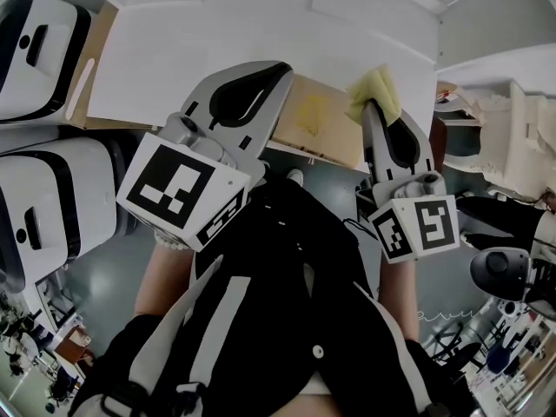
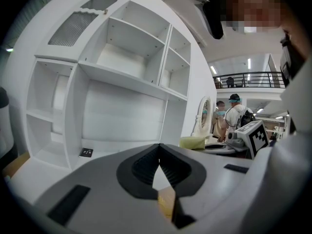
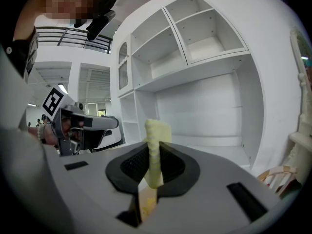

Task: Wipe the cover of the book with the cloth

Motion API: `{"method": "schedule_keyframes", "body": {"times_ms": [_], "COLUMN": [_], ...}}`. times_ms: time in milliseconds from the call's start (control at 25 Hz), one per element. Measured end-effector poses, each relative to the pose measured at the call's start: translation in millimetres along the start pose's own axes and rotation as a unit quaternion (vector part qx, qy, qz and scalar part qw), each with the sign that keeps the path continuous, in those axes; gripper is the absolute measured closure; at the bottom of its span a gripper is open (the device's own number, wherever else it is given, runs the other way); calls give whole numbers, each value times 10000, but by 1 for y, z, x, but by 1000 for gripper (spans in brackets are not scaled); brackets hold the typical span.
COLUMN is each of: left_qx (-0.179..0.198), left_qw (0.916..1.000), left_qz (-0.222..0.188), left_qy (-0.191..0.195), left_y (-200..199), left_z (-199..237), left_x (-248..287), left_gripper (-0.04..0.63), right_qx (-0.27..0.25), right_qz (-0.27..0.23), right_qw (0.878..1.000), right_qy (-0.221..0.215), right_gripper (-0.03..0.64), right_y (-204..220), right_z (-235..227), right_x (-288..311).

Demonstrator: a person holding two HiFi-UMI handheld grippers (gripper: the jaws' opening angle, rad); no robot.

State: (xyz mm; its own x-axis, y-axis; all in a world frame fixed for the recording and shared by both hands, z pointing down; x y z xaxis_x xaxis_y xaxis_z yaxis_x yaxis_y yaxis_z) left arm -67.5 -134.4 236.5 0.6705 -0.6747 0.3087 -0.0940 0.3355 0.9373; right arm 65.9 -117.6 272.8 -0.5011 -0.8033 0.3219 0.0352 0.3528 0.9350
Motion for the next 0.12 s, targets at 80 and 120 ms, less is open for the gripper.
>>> {"method": "schedule_keyframes", "body": {"times_ms": [80,120], "left_qx": [13,19], "left_qw": [10000,10000], "left_qz": [-13,-18], "left_qy": [10,15], "left_y": [-2,-4], "left_z": [-2,-2], "left_x": [0,0], "left_gripper": [594,594], "right_qx": [-6,-9], "right_qz": [2,2], "right_qw": [10000,10000], "right_qy": [-4,-6], "right_gripper": [581,581], "right_y": [-1,-2], "right_z": [0,0], "right_x": [-1,-1]}}
Point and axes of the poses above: the fingertips, and each gripper's own axes: x forward along the fingers, z to its left, y out of its underside, the point moved 2 cm from there along -x, backward along the fingers, and after that the axes turned 6 degrees about z, right-handed, at the moved point
